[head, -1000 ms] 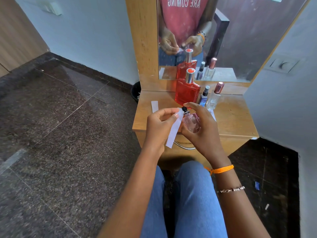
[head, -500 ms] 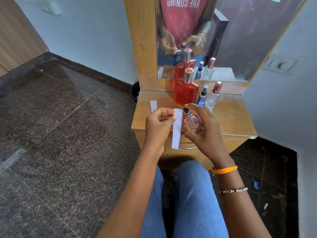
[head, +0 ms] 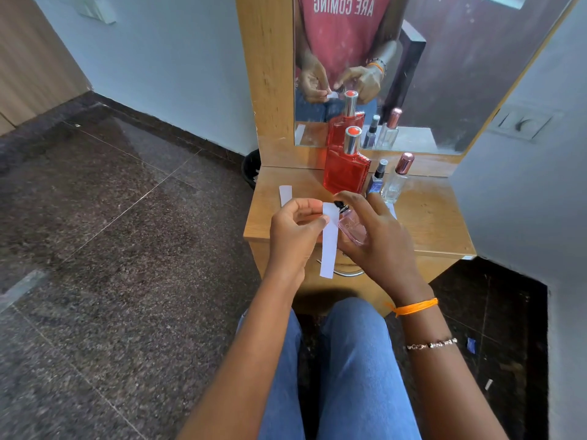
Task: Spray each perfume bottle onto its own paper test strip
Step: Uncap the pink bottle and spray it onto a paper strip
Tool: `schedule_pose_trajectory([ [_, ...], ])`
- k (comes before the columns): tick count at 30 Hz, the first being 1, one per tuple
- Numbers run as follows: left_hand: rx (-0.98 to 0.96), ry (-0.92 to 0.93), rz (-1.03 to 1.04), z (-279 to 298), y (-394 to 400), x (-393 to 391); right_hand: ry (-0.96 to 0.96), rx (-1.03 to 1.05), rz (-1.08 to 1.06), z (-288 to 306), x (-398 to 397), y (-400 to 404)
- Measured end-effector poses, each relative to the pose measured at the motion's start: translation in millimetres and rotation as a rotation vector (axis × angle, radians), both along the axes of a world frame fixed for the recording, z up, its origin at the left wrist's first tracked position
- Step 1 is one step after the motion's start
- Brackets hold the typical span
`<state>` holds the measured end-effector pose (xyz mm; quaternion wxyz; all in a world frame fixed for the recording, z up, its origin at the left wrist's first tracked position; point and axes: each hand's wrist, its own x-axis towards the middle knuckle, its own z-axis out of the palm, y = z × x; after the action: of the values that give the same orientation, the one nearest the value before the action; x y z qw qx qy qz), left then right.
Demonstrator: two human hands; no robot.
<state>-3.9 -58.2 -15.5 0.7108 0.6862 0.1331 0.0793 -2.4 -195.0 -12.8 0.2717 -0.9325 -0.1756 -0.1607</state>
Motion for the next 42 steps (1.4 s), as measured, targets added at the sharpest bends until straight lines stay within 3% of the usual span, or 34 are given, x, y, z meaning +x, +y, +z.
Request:
schedule_pose_trajectory([
  [25, -0.008, 0.009, -0.012, -2.5, -1.7, -1.3, -0.017, -0.059, -0.019, -4.1, 0.4, -1.1],
  [33, -0.006, 0.026, -0.008, -3.2, -2.0, -1.5, 0.028, 0.124, -0.022, -8.6, -0.1, -2.7],
  [42, 0.123, 0.043, -0.011, -10.0, -1.3, 4.9, 0.019, 0.309, -0.025, -19.1, -5.4, -9.9],
])
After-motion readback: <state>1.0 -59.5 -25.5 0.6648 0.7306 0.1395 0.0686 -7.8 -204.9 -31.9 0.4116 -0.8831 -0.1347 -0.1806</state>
